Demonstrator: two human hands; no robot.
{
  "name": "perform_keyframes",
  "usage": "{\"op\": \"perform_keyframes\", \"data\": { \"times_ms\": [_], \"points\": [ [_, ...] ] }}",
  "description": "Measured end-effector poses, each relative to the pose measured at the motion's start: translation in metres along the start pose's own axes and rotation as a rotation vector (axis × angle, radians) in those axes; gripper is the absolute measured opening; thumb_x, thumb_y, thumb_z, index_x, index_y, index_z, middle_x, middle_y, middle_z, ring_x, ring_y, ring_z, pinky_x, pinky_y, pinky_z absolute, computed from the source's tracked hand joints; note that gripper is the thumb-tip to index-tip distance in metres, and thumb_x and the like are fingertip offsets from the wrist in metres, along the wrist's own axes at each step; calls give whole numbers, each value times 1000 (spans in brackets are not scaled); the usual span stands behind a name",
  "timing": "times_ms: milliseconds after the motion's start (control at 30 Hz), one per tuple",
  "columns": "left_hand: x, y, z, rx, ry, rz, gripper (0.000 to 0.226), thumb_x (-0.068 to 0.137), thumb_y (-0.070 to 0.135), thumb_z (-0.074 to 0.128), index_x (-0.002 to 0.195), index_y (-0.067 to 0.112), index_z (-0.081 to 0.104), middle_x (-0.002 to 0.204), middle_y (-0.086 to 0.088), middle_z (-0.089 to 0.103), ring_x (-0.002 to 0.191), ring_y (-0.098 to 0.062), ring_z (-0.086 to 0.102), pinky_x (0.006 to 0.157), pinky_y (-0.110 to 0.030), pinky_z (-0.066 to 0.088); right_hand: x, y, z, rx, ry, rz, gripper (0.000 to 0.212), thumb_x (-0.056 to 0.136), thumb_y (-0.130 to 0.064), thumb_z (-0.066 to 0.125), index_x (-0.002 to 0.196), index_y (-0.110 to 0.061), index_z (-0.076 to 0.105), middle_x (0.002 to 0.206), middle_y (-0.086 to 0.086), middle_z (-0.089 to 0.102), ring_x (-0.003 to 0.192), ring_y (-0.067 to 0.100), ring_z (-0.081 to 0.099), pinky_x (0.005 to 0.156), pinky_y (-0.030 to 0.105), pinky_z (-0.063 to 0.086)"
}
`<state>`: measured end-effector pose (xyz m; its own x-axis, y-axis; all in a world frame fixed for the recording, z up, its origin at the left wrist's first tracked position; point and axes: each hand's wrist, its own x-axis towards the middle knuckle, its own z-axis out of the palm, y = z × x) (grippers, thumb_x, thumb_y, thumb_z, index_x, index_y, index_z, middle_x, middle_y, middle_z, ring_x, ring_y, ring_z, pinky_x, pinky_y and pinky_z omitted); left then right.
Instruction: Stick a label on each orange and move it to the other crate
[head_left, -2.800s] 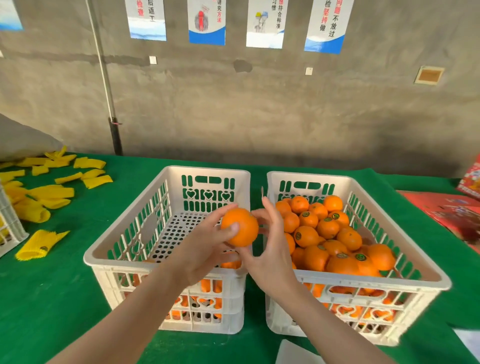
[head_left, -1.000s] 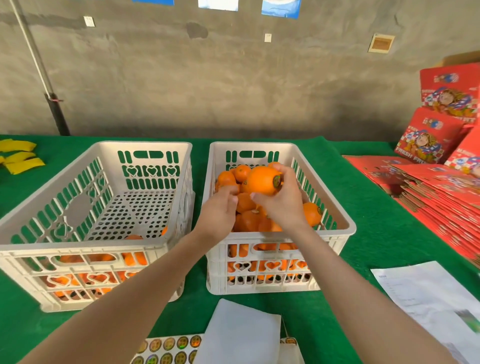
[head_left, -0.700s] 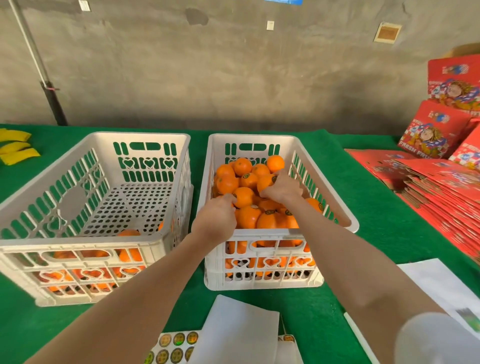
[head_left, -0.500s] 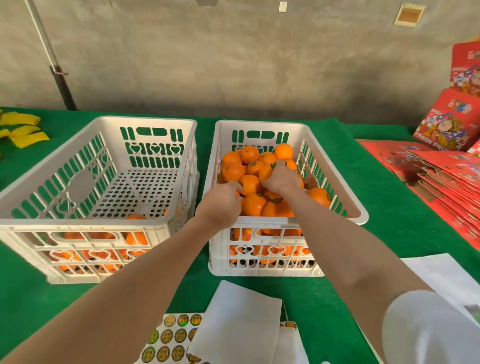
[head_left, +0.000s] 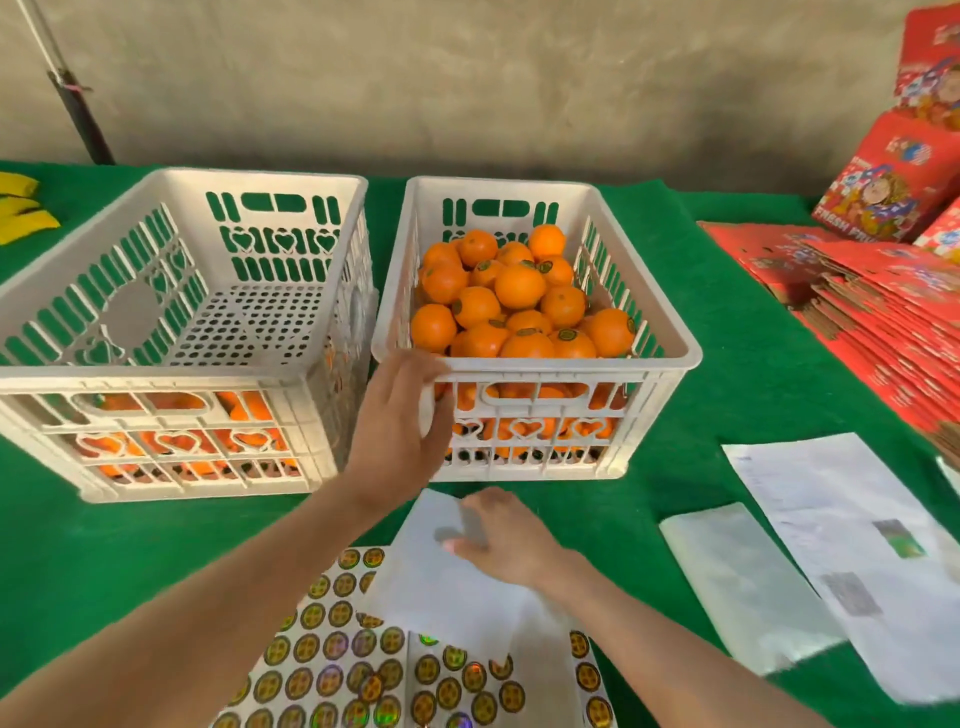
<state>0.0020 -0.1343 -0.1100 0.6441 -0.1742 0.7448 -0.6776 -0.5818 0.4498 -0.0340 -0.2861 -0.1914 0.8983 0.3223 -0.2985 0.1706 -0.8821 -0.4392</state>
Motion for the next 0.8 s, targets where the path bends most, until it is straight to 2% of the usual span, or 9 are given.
{"op": "perform_keyframes", "data": {
  "times_ms": [33, 100, 167, 233, 333, 400, 500, 700, 800],
  "points": [
    [-23, 0, 2, -2, -45, -66, 13, 86, 10, 55, 99, 7, 54, 95, 4, 51, 85, -8, 48, 81, -14, 43, 3, 3, 5, 12, -16, 52, 68, 91, -54, 49, 135, -2, 41, 139, 16, 42, 130, 30, 36, 106, 40, 34],
    [-59, -8, 9, 41, -253, -403, 21, 86, 8, 60, 107, 7, 58, 98, -1, 58, 90, -17, 56, 83, -32, 51, 11, 3, 15, -14, 7, 96, 79, 89, -58, 48, 143, -3, 29, 147, 15, 34, 136, 30, 29, 111, 40, 28],
    [-79, -24, 21, 255, -606, -738, 41, 89, 18, 59, 128, 9, 50, 122, -6, 59, 114, -26, 53, 98, -40, 42, 17, 2, 22, -78, 42, 123, 76, 89, -57, 48, 140, -4, 32, 142, 16, 40, 130, 32, 36, 107, 42, 33],
    [-87, -35, 31, 337, -808, -905, 54, 89, 28, 57, 138, 14, 39, 128, -3, 57, 120, -25, 50, 100, -37, 34, 20, 2, 25, -99, 46, 152, 72, 89, -54, 49, 139, -5, 33, 140, 15, 42, 128, 32, 38, 106, 44, 33],
    [-94, -39, 46, 257, -769, -1027, 58, 84, 19, 63, 137, 17, 39, 100, 4, 65, 109, -22, 56, 89, -31, 31, 21, 4, 29, -78, 63, 182, 70, 89, -50, 53, 139, -6, 33, 140, 14, 41, 130, 32, 35, 108, 46, 30],
    [-96, -37, 51, 92, -643, -1092, 54, 82, 3, 62, 132, 12, 45, 82, 2, 61, 90, -20, 59, 78, -27, 41, 21, 3, 30, -77, 102, 185, 64, 89, -47, 55, 136, -7, 38, 137, 14, 44, 128, 32, 38, 107, 44, 30],
    [-82, -29, 47, -146, -460, -1097, 46, 81, -11, 56, 124, 6, 56, 77, -2, 57, 68, -14, 53, 55, -20, 41, 16, 6, 20, 31, 200, 171, 58, 87, -41, 60, 135, -13, 43, 132, 11, 50, 123, 30, 45, 105, 40, 34],
    [-34, 7, 36, -785, -431, -1107, 33, 84, -17, 52, 99, 9, 67, 93, -10, 67, 91, -30, 62, 80, -36, 51, -28, 31, -42, 414, 434, 109, 44, 85, -33, 66, 126, -26, 51, 120, -9, 56, 110, 11, 51, 85, 20, 37],
    [-27, 35, 53, -613, -657, -901, 25, 89, 0, 58, 109, 14, 62, 104, -3, 66, 91, -13, 64, 71, -20, 48, -56, 59, -72, 436, 515, 154, 33, 85, -17, 67, 116, -24, 60, 113, -8, 62, 97, 12, 57, 82, 19, 41]
  ]
}}
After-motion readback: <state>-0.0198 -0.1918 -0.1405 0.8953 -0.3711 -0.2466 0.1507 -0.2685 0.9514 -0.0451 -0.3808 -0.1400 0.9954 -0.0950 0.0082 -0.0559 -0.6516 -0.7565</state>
